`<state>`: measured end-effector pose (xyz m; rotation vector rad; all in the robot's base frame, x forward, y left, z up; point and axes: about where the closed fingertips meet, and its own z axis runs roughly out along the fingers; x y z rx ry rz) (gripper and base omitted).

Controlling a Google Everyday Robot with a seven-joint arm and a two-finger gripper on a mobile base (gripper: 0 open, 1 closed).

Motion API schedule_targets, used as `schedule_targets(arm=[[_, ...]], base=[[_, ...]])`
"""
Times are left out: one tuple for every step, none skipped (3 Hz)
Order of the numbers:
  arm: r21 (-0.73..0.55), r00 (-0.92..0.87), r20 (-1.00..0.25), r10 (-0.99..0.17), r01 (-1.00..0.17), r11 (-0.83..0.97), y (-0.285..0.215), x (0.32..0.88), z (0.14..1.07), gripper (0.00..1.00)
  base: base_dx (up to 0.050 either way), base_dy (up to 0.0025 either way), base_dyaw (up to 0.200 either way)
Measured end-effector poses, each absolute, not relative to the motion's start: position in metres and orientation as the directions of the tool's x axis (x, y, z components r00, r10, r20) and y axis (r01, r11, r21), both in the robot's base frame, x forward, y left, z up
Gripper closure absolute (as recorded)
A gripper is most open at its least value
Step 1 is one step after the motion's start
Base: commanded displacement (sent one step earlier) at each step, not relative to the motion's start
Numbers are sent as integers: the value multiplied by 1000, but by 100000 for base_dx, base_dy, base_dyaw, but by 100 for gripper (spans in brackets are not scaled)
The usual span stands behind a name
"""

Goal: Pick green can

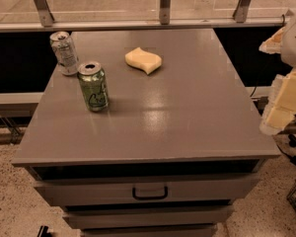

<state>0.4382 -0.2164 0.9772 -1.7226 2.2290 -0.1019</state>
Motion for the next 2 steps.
schedule_targets(arm=[[-249, -221, -208, -953, -930, 270, -216, 438, 977, 0], [-249, -221, -208, -953, -930, 270, -216, 438, 977, 0]], base=[[1775, 62, 7121], [1721, 65, 7149]])
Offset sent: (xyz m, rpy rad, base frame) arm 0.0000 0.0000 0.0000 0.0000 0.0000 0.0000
